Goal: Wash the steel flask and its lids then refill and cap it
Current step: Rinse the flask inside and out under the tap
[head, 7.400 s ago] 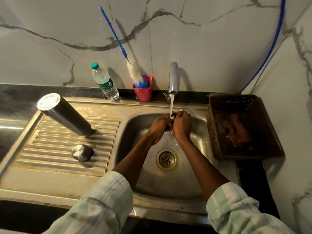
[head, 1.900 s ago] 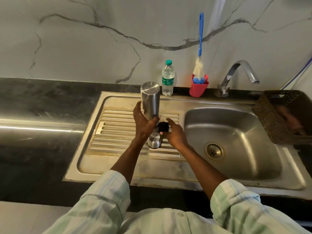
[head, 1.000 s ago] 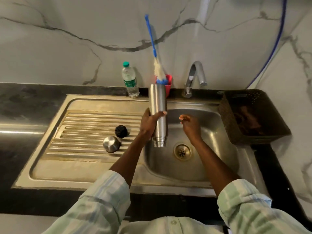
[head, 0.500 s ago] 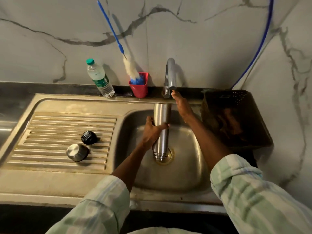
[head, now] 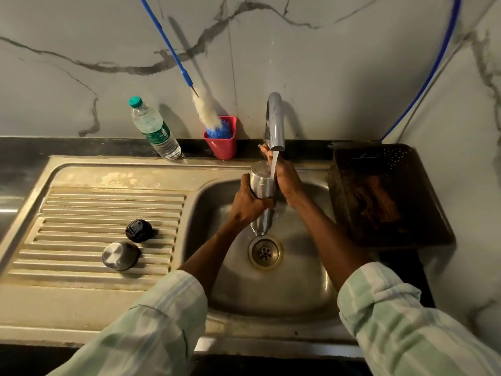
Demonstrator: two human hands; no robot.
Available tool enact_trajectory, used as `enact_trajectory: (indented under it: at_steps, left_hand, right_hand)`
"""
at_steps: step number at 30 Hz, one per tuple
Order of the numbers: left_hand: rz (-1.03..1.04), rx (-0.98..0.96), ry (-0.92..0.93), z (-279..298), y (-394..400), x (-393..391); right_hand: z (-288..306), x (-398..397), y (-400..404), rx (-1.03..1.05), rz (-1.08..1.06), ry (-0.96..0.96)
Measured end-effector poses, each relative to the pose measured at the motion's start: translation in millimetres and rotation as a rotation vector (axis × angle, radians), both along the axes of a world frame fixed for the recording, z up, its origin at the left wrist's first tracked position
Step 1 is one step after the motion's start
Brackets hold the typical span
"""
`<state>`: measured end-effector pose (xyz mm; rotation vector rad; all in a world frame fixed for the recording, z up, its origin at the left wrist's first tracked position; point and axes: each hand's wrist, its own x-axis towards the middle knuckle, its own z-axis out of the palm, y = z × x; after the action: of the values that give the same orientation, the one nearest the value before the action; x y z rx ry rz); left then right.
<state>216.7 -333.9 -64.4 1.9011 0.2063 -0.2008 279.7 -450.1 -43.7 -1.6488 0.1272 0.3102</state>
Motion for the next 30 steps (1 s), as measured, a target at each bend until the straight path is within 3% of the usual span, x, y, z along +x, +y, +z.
enact_trajectory:
  at_steps: [8,16,19,25,30]
  left_hand:
    - [-0.117,0.094,-0.182,6.6,-13.4,-2.9]
    - [-0.041,0.101,-0.26,13.6,-11.5,-2.8]
    - [-0.014,0.035,-0.224,26.5,-3.8,5.8]
    - [0.019,-0.018,-0.219,31.9,0.0,12.4]
    - [0.052,-0.086,-0.14,40.8,0.4,18.7]
  right_hand:
    - [11.7,-63.4,7.1,-0.128,-0.127,-0.125]
    - [27.8,-53.3,22.1,-0.351,-0.171,-0.192]
    - [31.2,-54.9,28.9,-0.247,-0.212,-0.204]
    - [38.2,-37.0,21.3,0.001,-0.2,0.008]
    - [43.4,-46.8,38.5,-0.037,-0.242,-0.131]
